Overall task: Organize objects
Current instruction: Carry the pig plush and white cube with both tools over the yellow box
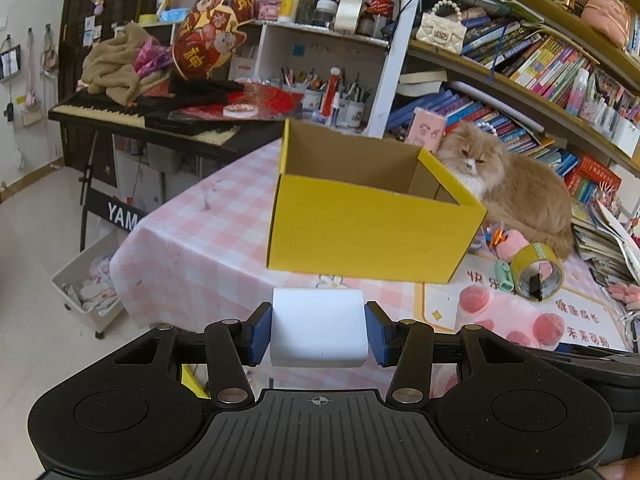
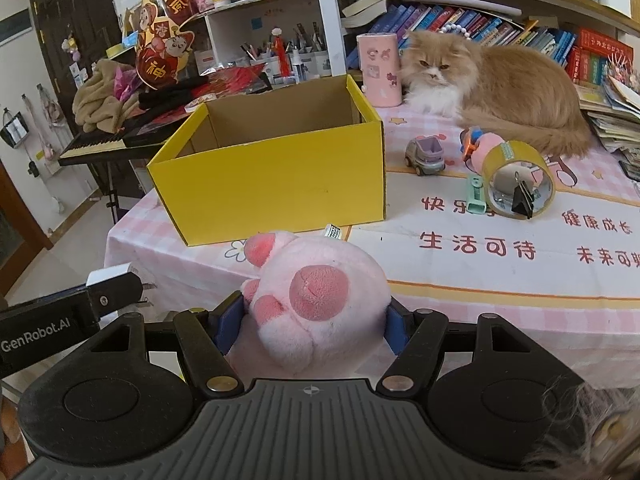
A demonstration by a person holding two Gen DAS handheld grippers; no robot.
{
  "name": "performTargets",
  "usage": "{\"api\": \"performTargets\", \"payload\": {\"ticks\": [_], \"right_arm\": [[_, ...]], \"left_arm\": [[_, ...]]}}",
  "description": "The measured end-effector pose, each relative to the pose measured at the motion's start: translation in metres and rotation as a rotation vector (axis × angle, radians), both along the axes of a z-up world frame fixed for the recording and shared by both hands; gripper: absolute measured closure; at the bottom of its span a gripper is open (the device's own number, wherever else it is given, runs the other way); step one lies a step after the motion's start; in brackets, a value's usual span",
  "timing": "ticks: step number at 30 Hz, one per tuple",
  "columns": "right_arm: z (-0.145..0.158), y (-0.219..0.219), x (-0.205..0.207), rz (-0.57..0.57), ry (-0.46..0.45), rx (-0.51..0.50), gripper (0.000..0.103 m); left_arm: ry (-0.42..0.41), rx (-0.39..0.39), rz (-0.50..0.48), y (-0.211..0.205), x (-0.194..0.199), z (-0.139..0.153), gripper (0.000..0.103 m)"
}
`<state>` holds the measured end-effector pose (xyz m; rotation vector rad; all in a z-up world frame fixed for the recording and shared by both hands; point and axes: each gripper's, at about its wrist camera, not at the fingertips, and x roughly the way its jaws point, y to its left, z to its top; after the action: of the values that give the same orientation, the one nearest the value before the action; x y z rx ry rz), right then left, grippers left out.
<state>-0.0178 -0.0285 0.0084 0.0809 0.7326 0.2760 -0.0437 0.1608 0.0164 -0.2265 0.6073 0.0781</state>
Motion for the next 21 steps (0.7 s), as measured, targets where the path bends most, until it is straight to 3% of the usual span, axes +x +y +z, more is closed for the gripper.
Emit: {"api": "performTargets", "payload": {"ticks": [10,21], "right_arm": [[0.014,0.005,0.026,0.043,-0.054,-0.012,0.036],[0.076,0.002,0.115,0.077,-0.313,-0.029,0.036]], "left_arm": [[-0.099,-0.004,0.025,0.002,0.021,0.029,0.056],[-0.218,0.040,0.052,-0.005,0.107,0.066,0.056]]}}
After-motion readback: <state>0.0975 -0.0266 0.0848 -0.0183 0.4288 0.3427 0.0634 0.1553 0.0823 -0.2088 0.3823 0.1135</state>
